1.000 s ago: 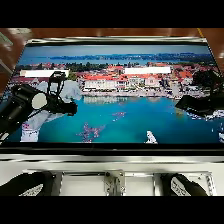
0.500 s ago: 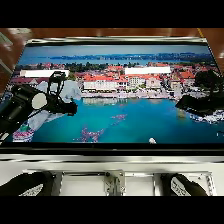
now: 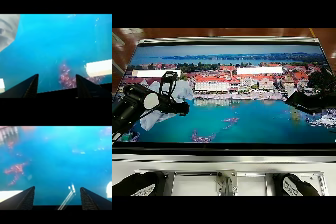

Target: Fold the shirts.

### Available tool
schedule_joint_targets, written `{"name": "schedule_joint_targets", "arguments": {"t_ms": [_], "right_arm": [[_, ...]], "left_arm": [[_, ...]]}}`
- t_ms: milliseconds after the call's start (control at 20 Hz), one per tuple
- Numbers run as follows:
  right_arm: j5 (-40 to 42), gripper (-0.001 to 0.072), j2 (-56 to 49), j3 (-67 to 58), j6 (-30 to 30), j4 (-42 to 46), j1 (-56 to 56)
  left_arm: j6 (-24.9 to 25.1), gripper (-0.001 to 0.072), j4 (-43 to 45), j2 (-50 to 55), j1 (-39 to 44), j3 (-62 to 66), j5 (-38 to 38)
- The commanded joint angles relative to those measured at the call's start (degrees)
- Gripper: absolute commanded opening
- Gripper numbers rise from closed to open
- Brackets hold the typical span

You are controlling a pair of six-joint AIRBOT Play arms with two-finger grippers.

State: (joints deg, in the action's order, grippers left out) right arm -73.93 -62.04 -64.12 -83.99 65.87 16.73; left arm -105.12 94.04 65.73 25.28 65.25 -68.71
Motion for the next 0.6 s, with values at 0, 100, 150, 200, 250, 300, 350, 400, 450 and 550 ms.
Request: {"name": "schedule_joint_targets", "arguments": {"t_ms": [0, 100, 150, 200, 250, 300, 350, 400, 450, 550], "right_arm": [[1.5, 0.0688, 0.0, 0.0, 1.2, -2.6, 0.0], [0.8, 0.0687, 0.0, 0.0, 2.2, -2.4, 0.0], [0.3, 0.0687, 0.0, 0.0, 2.7, -2.4, 0.0], [0.2, 0.0688, -0.1, 0.0, 2.8, -2.1, 0.0], [0.4, 0.0688, -0.1, 0.0, 2.8, -1.6, 0.0], [0.7, 0.0688, -0.1, 0.0, 2.9, -1.2, 0.0], [0.7, 0.0687, -0.1, 0.0, 3.5, -1.0, 0.0], [0.6, 0.0688, -0.1, 0.0, 4.5, -1.0, 0.0], [0.4, 0.0688, -0.1, 0.0, 5.3, -1.0, 0.0], [0.4, 0.0688, -0.1, 0.0, 5.7, -1.1, 0.0]], "left_arm": [[0.0, 0.0535, 0.0, 0.2, 0.0, 0.0, 1.6], [-0.1, 0.0539, -0.2, 0.7, 0.0, 0.0, 2.1], [0.5, 0.0592, 0.7, 1.1, -0.2, 0.0, 2.6], [-0.5, 0.0716, 2.2, 2.1, -1.4, 0.2, 3.3], [-1.2, 0.072, 2.0, 3.3, -4.0, 0.9, 3.4], [-1.2, 0.072, 1.7, 4.9, -7.3, 1.9, 3.3], [-1.2, 0.072, 1.7, 6.4, -10.7, 3.1, 3.4], [-1.3, 0.072, 1.7, 8.4, -15.0, 4.7, 3.7], [-1.7, 0.072, 1.4, 10.3, -19.0, 6.3, 4.1], [-4.7, 0.072, -0.7, 15.3, -27.3, 9.6, 4.5]]}}
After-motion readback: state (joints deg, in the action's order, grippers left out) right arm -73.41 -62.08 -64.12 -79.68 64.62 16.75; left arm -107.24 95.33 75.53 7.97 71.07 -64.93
